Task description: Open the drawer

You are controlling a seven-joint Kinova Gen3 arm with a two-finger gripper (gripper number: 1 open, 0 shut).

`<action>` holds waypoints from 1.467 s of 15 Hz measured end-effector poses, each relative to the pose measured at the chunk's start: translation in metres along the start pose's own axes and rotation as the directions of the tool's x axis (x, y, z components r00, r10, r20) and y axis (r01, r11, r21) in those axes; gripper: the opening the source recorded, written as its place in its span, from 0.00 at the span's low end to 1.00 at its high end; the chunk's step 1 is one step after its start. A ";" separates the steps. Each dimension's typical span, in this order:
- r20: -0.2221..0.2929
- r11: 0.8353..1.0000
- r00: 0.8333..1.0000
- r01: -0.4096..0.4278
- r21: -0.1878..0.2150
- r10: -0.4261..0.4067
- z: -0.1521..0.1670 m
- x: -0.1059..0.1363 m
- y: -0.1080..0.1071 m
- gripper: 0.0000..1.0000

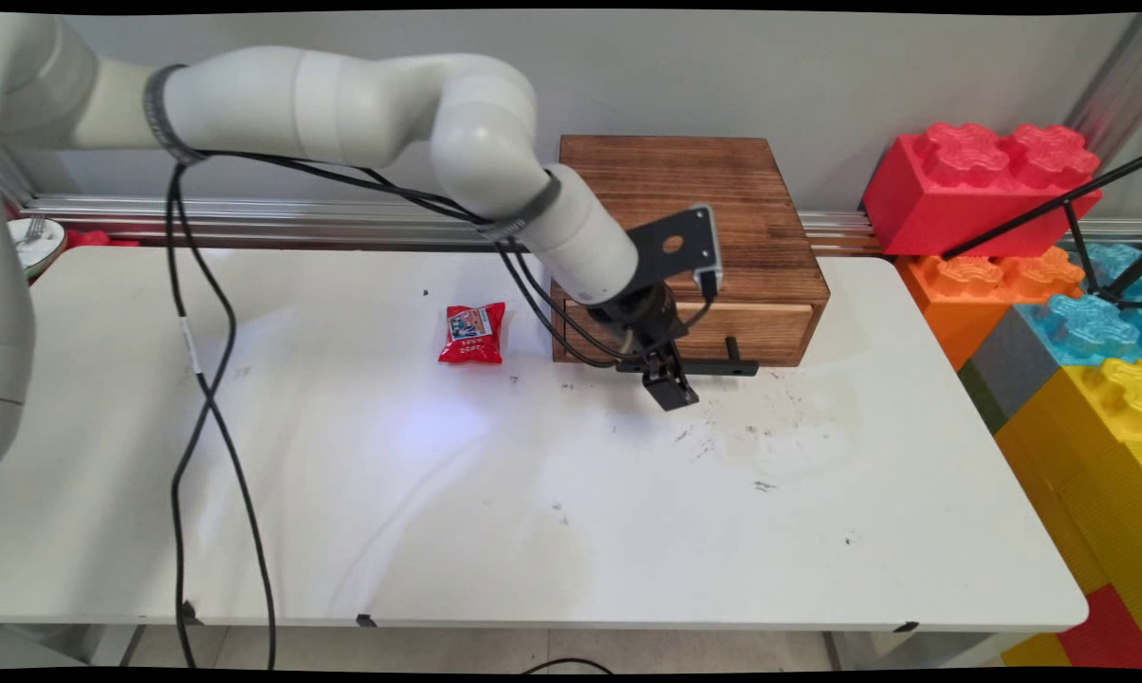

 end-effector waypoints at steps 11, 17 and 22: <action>0.054 0.999 0.998 0.033 -0.013 -0.032 0.051 0.005 -0.002 1.00; 0.066 0.998 0.996 0.055 -0.029 -0.053 0.061 0.006 0.001 1.00; 0.065 0.996 0.996 0.070 -0.058 -0.066 0.061 0.011 0.017 1.00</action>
